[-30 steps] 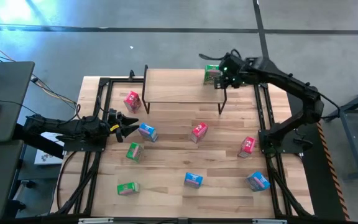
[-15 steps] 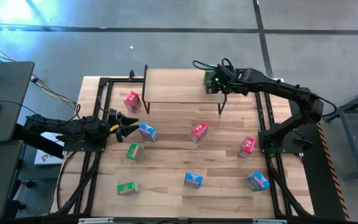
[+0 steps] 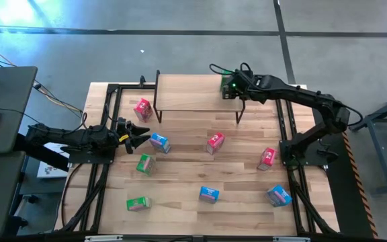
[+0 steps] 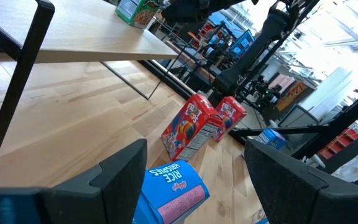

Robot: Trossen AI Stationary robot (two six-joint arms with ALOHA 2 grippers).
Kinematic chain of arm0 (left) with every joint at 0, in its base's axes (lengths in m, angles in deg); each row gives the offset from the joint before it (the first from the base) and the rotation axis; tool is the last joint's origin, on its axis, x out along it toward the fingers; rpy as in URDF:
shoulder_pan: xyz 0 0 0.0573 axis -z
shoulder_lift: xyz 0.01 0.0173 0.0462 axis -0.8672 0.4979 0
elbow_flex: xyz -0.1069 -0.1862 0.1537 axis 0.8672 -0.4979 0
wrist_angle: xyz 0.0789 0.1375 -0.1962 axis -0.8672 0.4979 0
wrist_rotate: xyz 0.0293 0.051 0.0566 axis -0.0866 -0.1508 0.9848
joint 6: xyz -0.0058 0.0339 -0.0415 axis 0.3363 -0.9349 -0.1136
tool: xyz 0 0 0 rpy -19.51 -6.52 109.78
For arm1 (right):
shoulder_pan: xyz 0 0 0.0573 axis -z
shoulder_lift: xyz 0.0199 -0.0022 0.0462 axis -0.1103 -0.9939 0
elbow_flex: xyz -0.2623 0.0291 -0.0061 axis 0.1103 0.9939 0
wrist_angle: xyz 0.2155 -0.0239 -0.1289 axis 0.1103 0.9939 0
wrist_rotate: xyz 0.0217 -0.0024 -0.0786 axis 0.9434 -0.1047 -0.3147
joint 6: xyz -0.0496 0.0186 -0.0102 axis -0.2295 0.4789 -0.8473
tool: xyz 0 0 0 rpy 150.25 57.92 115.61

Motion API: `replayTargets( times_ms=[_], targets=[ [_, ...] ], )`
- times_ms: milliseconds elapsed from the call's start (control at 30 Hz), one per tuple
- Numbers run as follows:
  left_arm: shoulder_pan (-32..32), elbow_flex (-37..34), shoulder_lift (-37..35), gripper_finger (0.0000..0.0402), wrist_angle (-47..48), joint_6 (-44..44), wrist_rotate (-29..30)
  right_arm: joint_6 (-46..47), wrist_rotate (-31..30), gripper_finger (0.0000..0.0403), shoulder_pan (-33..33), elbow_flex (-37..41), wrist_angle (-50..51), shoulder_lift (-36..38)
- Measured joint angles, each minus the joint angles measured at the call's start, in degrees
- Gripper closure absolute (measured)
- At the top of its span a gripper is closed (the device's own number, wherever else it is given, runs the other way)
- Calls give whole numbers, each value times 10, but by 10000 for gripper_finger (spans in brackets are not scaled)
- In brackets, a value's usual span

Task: Stack cereal on shelf
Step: Put the right green cereal box on the shelf

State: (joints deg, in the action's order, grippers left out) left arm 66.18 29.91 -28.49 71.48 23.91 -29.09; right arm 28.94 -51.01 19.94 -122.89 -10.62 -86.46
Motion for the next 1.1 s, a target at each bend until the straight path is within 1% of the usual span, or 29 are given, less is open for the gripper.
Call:
replayTargets(
  times_ms=[200, 400, 733, 867, 1000, 1100],
  targets=[
    [0, 0, 0, 139, 0, 0, 0, -4, 2, 160, 9, 0, -23, 0],
    [0, 0, 0, 139, 0, 0, 0, -4, 1, 160, 19, 0, -24, -4],
    [0, 0, 0, 139, 0, 0, 0, -19, 2, 160, 24, 0, -50, -23],
    [0, 0, 0, 139, 0, 0, 0, -19, -3, 160, 24, 0, -50, -28],
    [0, 0, 0, 139, 0, 0, 0, -19, -21, 160, 24, 0, -48, -27],
    [0, 0, 0, 139, 0, 0, 0, -21, -17, 160, 28, 0, -46, -27]
  ],
)
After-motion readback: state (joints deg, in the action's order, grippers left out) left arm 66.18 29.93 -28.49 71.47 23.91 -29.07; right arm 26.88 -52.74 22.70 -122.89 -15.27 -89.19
